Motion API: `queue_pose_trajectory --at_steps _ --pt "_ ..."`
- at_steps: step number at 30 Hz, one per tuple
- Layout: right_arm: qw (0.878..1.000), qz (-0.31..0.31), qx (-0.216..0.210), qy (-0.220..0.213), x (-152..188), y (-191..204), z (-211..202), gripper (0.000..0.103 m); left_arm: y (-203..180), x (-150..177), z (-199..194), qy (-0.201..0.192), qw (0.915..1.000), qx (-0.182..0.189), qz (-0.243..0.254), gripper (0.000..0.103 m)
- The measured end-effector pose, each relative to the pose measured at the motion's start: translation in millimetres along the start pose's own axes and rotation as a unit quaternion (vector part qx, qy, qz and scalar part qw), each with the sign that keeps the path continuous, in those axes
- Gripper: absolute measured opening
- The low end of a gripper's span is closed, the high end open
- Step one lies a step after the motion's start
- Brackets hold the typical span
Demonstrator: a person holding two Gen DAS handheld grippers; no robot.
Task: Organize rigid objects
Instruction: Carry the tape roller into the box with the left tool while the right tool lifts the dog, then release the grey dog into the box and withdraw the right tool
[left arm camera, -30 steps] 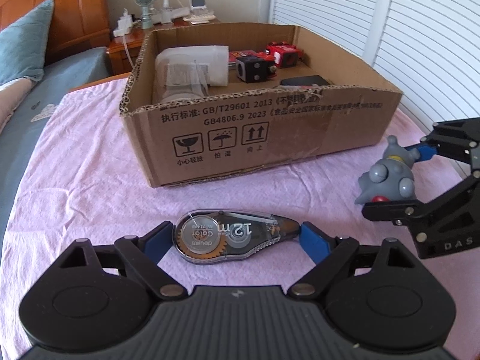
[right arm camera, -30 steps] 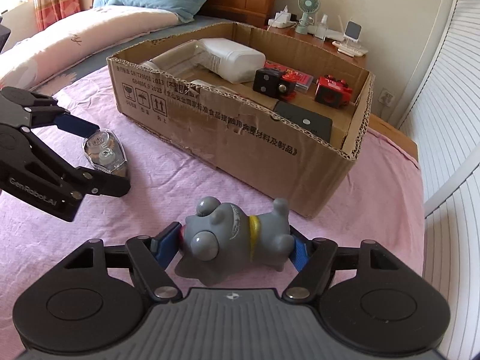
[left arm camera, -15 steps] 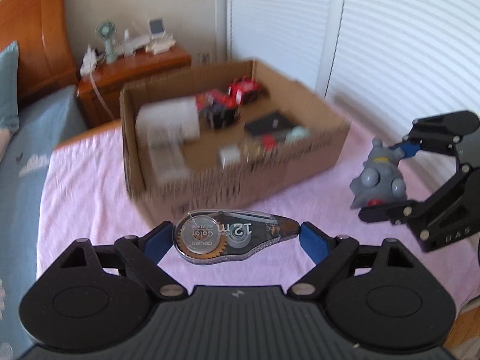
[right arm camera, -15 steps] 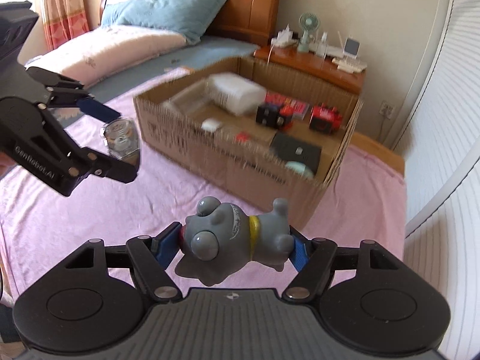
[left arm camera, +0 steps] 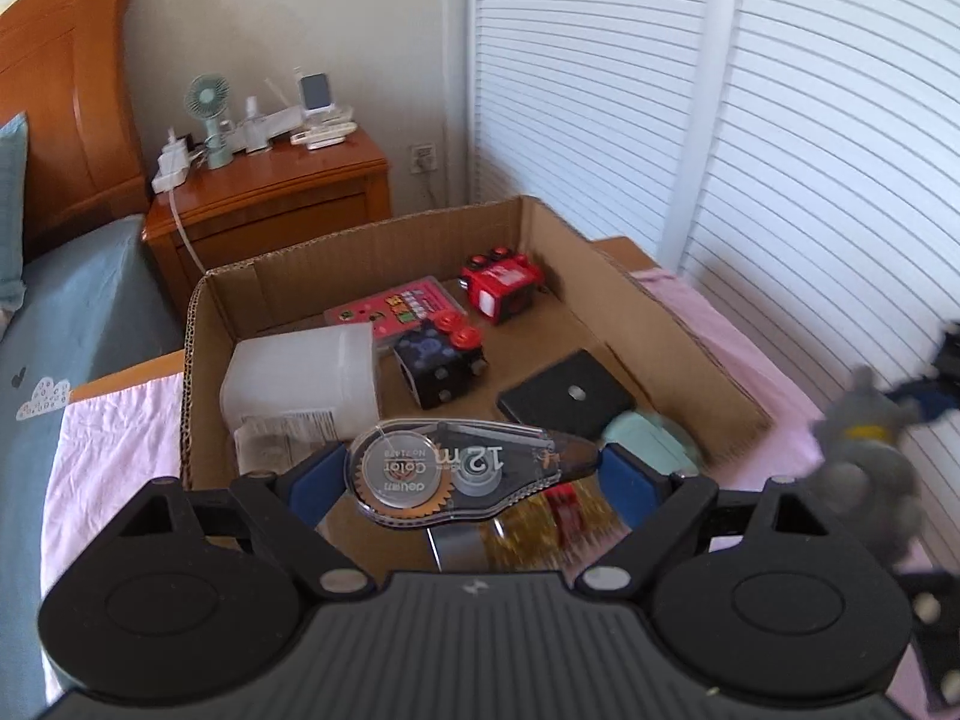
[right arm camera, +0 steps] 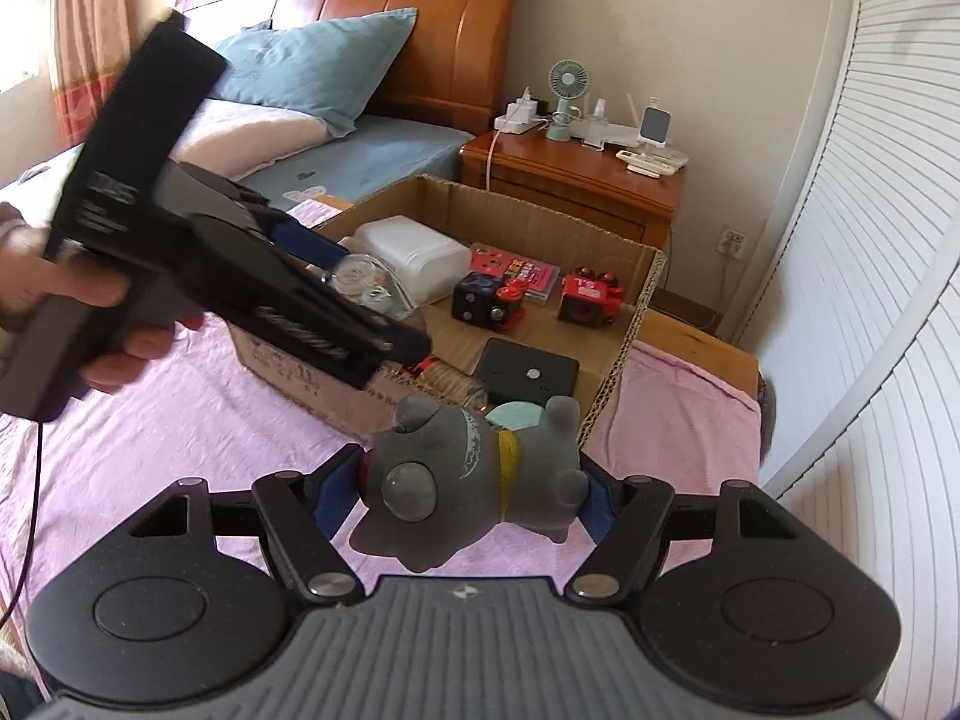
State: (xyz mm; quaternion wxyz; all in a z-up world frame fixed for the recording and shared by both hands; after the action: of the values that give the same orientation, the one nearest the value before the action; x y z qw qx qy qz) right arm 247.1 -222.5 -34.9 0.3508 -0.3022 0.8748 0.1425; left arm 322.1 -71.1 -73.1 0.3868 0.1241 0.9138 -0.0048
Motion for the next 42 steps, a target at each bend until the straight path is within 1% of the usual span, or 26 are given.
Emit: queue_pose_trajectory --at_steps 1,3,6,8,12,15,16,20,23,27,28,29,31,32,35,39,42 --pt "1.0 0.001 0.002 0.0 -1 -1 1 0.076 2 -1 4 0.002 1.0 -0.003 -0.009 0.093" --pt "1.0 0.003 0.005 0.0 -4 -4 3 0.076 8 -2 6 -0.006 0.9996 -0.018 -0.019 0.094" --pt "1.0 0.007 0.008 -0.001 -9 -8 5 0.076 16 -1 -1 -0.016 0.999 -0.037 -0.02 0.096" --pt "1.0 0.01 0.013 0.0 -14 -12 10 0.076 19 1 -11 -0.025 0.9984 -0.047 -0.016 0.098" --pt "1.0 0.024 0.014 0.001 -26 -20 23 0.076 25 8 -41 -0.066 0.9953 -0.071 -0.006 0.102" --pt "0.999 0.042 0.017 0.001 -39 -29 37 0.076 28 16 -60 -0.083 0.9925 -0.089 -0.002 0.102" --pt "0.999 0.05 0.016 0.004 -43 -32 43 0.076 29 19 -65 -0.084 0.9921 -0.093 -0.003 0.102" --pt "0.997 0.079 0.018 0.019 -58 -41 75 0.076 31 32 -78 -0.078 0.993 -0.088 -0.014 0.102" --pt "0.995 0.091 0.028 0.039 -64 -46 100 0.076 34 41 -85 -0.084 0.9911 -0.101 -0.024 0.102" --pt "0.992 0.105 0.05 0.037 -72 -53 120 0.077 32 50 -86 -0.084 0.9902 -0.11 -0.017 0.102" --pt "0.992 0.109 0.058 0.035 -73 -55 121 0.081 32 51 -86 -0.083 0.9902 -0.111 -0.017 0.102" --pt "0.991 0.112 0.066 0.035 -74 -56 122 0.085 32 53 -87 -0.082 0.9903 -0.11 -0.018 0.102" --pt "0.99 0.115 0.073 0.028 -75 -54 116 0.1 33 54 -89 -0.081 0.9907 -0.106 -0.027 0.102" --pt "0.99 0.116 0.074 0.02 -75 -52 110 0.103 34 54 -90 -0.079 0.9907 -0.106 -0.033 0.102" --pt "0.99 0.124 0.07 0.008 -74 -46 92 0.103 36 54 -94 -0.072 0.9901 -0.112 -0.046 0.102" --pt "0.984 0.153 0.084 0.026 -63 -37 68 0.103 39 56 -101 -0.051 0.9889 -0.124 -0.063 0.102" --pt "0.98 0.168 0.096 0.043 -47 -23 47 0.103 40 58 -110 -0.039 0.9874 -0.134 -0.075 0.102"
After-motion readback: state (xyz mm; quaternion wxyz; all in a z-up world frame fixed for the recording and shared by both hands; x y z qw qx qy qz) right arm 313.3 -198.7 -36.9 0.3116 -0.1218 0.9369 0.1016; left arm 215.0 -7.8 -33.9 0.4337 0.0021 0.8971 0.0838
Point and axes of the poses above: each gripper's, at about its wrist camera, not at the fingertips, and z roughly the way its jaws point, y to its left, x to its underside, the point moved 7 cm from there along z, roughly the way its jaws point, and after that the axes turned 8 degrees about -x, right-handed, at the moved point
